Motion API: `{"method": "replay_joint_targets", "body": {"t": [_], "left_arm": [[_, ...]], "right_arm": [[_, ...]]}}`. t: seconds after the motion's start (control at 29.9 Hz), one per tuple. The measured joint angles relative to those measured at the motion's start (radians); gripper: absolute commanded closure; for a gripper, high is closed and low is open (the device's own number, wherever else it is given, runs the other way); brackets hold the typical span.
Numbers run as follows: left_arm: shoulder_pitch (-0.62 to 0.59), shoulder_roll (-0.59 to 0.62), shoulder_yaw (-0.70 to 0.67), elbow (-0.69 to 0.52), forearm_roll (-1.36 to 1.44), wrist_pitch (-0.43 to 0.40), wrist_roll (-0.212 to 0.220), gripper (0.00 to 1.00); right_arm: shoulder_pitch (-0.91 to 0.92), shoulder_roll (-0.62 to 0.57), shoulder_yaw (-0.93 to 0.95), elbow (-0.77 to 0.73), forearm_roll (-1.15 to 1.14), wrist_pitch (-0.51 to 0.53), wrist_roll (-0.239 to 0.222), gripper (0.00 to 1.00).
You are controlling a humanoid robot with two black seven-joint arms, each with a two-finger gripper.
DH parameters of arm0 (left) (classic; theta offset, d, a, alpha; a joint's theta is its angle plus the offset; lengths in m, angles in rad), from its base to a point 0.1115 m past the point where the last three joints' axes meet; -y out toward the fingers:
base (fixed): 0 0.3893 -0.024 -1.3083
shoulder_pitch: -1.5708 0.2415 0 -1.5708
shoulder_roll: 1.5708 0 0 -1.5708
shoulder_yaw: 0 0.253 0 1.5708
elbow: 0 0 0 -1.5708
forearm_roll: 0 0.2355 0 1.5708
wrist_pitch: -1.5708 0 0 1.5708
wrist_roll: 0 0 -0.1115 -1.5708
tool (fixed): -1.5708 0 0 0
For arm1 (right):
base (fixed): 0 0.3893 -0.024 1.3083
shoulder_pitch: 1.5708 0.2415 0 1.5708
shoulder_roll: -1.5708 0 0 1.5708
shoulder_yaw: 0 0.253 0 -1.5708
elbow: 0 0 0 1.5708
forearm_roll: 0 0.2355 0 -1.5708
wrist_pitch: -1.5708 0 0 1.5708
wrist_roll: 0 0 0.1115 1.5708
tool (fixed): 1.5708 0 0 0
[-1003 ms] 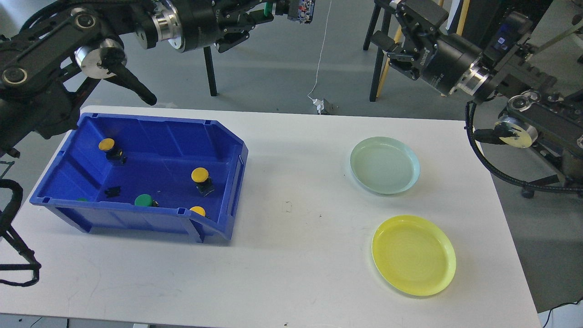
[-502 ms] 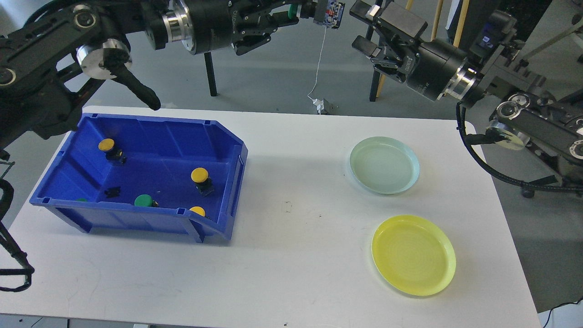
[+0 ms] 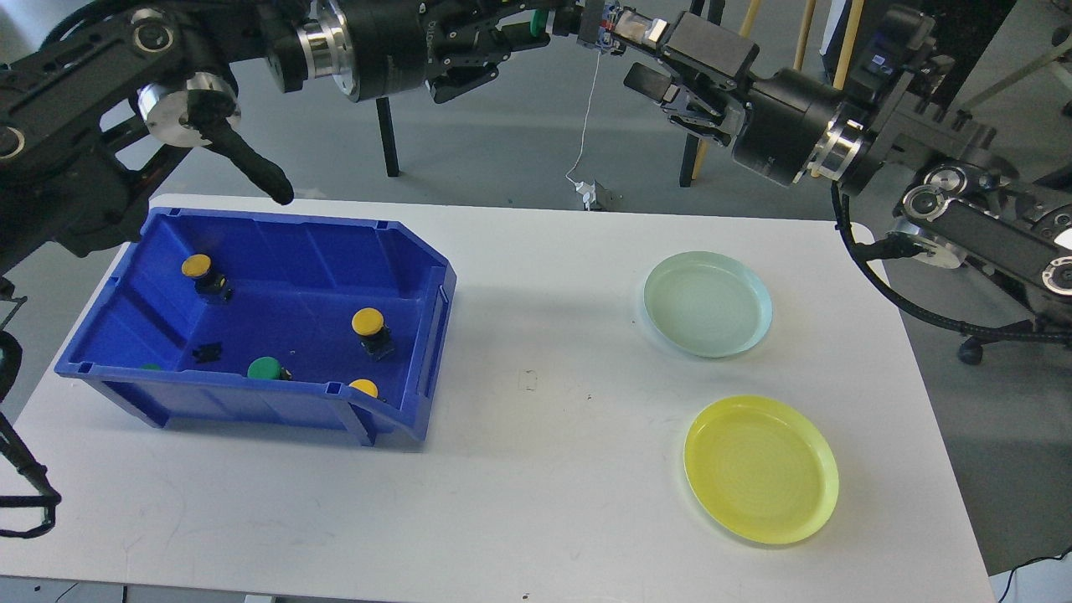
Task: Pass button and place on color plate
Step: 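Lift the green button and raise it toward the right gripper, then pass the green button from the left gripper to the right gripper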
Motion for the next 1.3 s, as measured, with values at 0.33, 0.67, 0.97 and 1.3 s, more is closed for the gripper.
{"method": "replay_joint_targets", "body": {"t": [0.33, 0.67, 0.97, 1.3], "left_arm": [[-0.006, 0.003, 0.04, -0.014, 0.002, 0.0, 0.004, 0.66], [-0.025, 0.013, 0.04, -0.053, 0.002, 0.001, 0.004, 0.66], [-0.028, 0.026, 0.036, -0.096, -0.001, 0.0, 0.004, 0.66], [-0.028, 0.039, 0.031, -0.1, -0.001, -0.001, 0.001, 0.66]], "right_arm": [[0.004, -0.009, -0.012, 0.001, -0.017, -0.021, 0.0, 0.32], [0.016, -0.009, -0.017, 0.007, -0.015, -0.031, 0.0, 0.4], [0.03, -0.016, -0.017, 0.023, -0.015, -0.031, 0.0, 0.52], [0.041, -0.028, -0.017, 0.029, -0.014, -0.03, 0.001, 0.58]]}}
